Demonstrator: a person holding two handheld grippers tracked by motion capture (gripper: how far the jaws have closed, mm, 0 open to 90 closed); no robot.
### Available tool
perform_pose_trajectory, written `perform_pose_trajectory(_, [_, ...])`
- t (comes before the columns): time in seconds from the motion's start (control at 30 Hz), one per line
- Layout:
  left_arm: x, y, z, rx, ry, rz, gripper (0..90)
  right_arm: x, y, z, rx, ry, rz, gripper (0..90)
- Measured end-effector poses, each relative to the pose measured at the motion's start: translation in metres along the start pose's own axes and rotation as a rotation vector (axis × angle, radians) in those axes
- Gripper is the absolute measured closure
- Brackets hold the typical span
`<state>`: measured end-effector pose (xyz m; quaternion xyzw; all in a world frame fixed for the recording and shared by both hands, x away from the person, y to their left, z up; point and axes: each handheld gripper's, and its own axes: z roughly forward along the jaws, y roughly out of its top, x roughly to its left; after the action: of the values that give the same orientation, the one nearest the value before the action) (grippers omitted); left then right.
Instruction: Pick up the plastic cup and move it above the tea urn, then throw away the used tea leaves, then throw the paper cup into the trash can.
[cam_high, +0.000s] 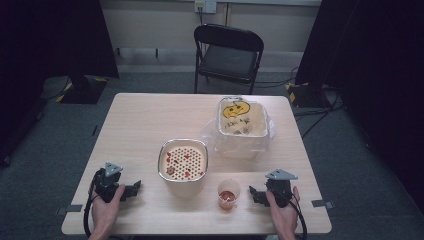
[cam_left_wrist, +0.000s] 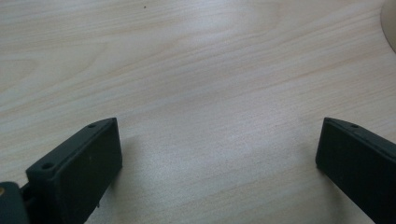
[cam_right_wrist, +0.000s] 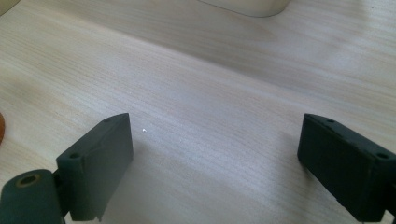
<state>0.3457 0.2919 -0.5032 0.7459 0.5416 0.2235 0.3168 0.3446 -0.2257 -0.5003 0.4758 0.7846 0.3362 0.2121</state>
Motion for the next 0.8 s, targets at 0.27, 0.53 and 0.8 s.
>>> perform_pose_trajectory(0.27, [0.000,0.000,0.000,-0.001,0.004,-0.003,0.0,0.002,-0.001,-0.001,0.001,-0.021,0.022,9.7])
perform_pose_trajectory(0.53, [0.000,0.000,0.000,-0.001,0.004,-0.003,0.0,0.003,0.000,-0.003,-0.002,0.015,0.026,13.4])
perform_pose_trajectory(0.8, [0.000,0.000,0.000,-0.001,0.003,-0.003,0.0,0.012,0.002,-0.017,0.004,0.095,0.000,13.7])
